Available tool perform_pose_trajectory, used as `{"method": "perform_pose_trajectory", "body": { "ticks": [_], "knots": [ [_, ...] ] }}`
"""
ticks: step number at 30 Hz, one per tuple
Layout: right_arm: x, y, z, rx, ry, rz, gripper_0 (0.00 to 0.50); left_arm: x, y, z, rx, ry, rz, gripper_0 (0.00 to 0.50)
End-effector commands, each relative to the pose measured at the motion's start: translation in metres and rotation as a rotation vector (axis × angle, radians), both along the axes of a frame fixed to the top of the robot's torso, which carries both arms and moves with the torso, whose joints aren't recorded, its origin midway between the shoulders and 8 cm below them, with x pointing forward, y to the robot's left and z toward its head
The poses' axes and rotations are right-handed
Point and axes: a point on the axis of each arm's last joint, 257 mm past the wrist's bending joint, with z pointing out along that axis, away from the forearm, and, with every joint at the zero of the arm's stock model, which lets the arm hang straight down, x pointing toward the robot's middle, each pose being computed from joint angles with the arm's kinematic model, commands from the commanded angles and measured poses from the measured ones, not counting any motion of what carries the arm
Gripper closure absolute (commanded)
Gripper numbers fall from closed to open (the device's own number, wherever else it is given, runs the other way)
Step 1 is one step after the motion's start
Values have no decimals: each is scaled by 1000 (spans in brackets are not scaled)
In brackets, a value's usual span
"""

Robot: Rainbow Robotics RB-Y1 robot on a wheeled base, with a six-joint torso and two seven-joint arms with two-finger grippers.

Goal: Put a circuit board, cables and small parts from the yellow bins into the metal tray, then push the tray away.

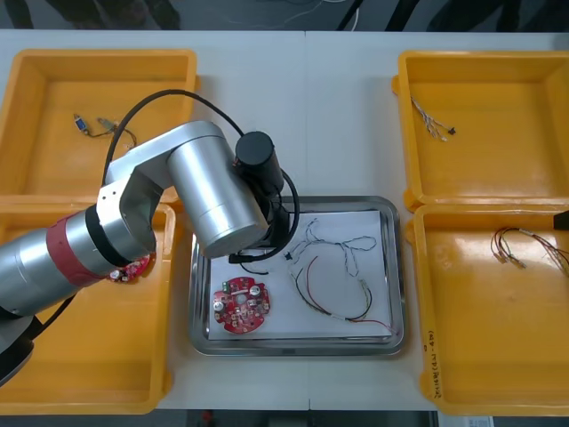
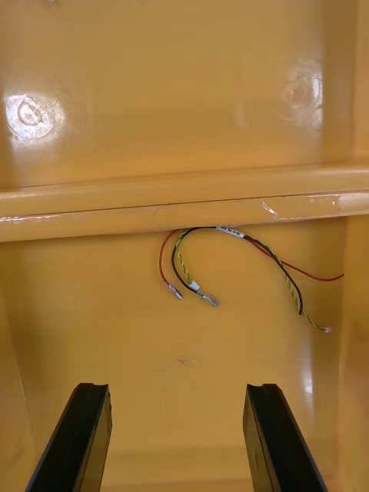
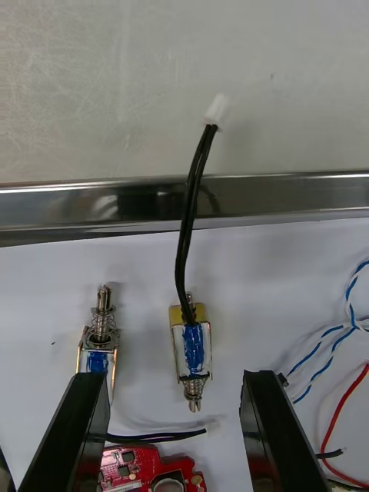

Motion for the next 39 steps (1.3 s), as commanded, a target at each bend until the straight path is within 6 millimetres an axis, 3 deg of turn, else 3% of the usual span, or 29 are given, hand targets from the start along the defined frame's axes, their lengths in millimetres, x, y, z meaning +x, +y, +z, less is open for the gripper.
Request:
{"method": "perform_pose_trajectory", "body": {
  "ticks": [1, 11, 23, 32, 39],
  "knots": [
    [-4, 7, -2, 9, 0, -16, 0, 11, 14, 34, -31, -12, 58, 0],
    [-4, 7, -2, 9, 0, -16, 0, 14, 39, 88, -52, 25, 93, 0],
    [-4, 7, -2, 9, 0, -16, 0, 5, 96, 134, -29, 47, 118, 0],
    [-4, 7, -2, 9, 0, -16, 0, -3, 140, 159, 3, 42, 103, 0],
    [-4, 7, -2, 9, 0, -16, 0, -10, 168, 165, -11, 17, 103, 0]
  ]
}}
